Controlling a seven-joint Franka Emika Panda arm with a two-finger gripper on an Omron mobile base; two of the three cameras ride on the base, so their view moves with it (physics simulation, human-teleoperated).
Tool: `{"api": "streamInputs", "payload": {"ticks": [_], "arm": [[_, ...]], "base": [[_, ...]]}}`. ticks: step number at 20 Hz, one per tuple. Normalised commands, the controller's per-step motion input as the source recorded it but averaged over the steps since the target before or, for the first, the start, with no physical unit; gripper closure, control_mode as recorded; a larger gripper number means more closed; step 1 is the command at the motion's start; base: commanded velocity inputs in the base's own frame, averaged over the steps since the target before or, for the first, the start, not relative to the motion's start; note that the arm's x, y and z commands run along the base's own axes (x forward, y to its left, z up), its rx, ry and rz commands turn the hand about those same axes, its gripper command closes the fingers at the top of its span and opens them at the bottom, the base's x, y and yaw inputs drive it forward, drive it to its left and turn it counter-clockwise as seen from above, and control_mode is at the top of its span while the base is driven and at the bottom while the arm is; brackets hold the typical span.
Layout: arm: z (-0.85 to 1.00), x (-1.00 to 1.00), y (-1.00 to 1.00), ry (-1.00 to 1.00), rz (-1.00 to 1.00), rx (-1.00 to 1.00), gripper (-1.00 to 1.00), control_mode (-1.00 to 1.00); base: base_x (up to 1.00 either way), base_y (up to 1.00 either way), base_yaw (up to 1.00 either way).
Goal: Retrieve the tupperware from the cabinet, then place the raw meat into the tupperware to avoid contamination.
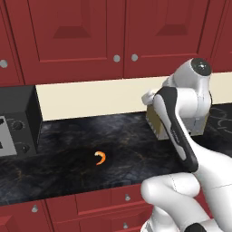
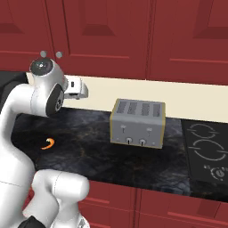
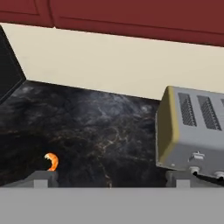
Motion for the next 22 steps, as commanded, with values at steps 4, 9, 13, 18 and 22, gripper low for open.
{"api": "streamInputs", "payload": {"ticks": [4,9,13,18,22], "arm": [[0.32,0.00,0.10,-0.36,0.06,0.01,-1.00,-1.00],[0.33,0.00,0.14,-0.36,0.05,0.01,-1.00,-1.00],[0.22,0.05,0.11,-0.45,0.07,0.00,-1.00,-1.00],[0.25,0.00,0.13,-0.44,0.08,0.00,-1.00,-1.00],[0.56,0.01,0.10,-0.23,0.04,0.00,-1.00,-1.00]], "base": [[0.00,0.00,0.00],[0.00,0.00,0.00],[0.00,0.00,0.00],[0.00,0.00,0.00],[0.00,0.00,0.00]]}}
